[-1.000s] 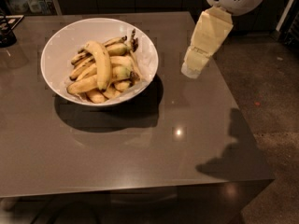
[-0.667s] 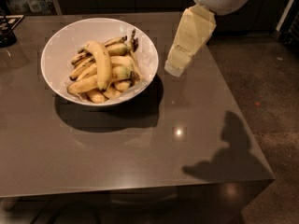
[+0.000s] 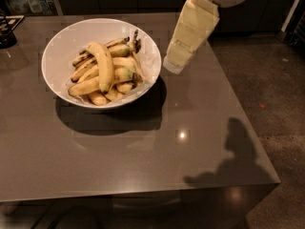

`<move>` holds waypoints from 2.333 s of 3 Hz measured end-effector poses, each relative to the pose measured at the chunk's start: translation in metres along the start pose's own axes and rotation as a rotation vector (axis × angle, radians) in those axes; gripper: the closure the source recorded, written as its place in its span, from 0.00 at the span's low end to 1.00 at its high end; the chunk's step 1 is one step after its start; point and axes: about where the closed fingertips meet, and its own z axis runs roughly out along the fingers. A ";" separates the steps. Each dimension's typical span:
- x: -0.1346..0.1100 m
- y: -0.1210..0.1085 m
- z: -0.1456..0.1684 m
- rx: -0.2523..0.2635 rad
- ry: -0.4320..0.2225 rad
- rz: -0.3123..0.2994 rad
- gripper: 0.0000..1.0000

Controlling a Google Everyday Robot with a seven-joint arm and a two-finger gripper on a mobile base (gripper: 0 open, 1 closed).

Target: Pick banana from white bowl

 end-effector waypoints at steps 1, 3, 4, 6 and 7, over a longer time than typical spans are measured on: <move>-0.032 0.016 0.012 -0.057 -0.029 -0.071 0.00; -0.080 0.050 0.075 -0.238 0.030 -0.198 0.00; -0.084 0.050 0.076 -0.235 0.017 -0.199 0.00; -0.127 0.046 0.102 -0.275 0.012 -0.159 0.07; -0.142 0.044 0.124 -0.317 0.032 -0.139 0.12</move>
Offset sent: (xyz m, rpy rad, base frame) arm 0.0440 0.1078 -0.0749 -0.0420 0.2760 0.2449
